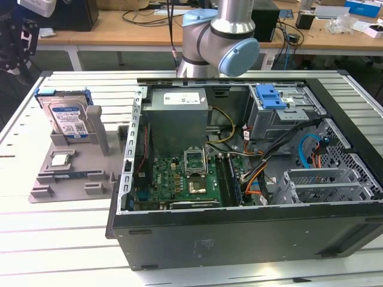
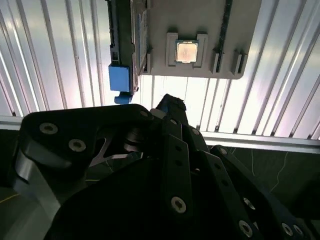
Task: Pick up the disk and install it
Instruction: 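Pick up the disk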
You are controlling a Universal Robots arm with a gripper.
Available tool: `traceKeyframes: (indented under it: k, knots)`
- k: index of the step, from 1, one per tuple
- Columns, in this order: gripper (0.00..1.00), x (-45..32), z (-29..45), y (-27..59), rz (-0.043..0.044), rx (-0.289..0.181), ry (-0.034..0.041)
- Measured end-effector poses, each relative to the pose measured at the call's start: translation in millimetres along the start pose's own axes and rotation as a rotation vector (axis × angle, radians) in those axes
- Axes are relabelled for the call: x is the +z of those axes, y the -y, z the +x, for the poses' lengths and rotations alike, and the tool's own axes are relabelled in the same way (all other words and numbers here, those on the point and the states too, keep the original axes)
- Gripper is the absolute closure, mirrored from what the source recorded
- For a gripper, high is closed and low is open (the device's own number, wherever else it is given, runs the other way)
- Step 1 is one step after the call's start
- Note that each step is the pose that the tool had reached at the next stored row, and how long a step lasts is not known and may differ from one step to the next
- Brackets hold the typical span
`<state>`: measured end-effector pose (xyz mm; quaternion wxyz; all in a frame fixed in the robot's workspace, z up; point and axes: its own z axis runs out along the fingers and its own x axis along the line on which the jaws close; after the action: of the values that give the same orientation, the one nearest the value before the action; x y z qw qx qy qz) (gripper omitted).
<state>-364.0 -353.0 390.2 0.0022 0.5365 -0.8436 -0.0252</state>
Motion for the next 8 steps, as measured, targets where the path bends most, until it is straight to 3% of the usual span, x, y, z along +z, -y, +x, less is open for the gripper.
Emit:
traceKeyframes:
  k: [8]
  knots:
    - [0.89, 0.0, 0.0, 0.0, -0.0025, -0.105, -0.0047]
